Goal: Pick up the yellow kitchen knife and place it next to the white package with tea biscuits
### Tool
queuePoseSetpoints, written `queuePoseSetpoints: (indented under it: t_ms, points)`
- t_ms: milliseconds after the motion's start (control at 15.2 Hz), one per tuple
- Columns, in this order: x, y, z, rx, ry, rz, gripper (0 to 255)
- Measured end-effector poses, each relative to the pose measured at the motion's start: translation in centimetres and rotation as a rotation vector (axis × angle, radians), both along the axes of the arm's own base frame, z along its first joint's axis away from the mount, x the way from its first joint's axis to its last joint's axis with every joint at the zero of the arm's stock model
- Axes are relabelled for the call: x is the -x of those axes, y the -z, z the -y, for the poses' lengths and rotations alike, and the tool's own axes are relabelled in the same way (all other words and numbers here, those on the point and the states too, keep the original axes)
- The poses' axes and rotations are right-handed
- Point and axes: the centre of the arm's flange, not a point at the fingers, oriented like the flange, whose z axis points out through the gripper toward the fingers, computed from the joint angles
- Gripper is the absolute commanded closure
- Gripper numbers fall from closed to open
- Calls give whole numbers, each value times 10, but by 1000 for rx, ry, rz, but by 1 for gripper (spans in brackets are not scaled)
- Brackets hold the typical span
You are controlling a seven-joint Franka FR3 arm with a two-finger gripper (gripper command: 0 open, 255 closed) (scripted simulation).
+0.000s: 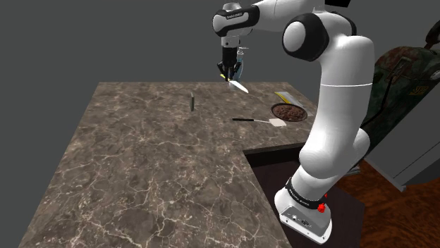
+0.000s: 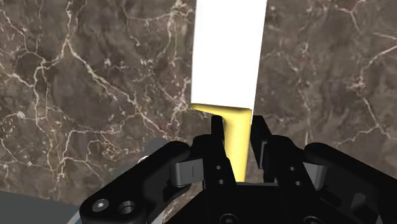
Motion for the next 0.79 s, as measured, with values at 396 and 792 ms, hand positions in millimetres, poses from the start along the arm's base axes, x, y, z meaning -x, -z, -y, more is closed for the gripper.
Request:
queuePoseSetpoints:
  t_ms: [396,792]
  points:
    - [22,-7,75,2,0,4,255]
    - [47,-4,152,0,0,0,255]
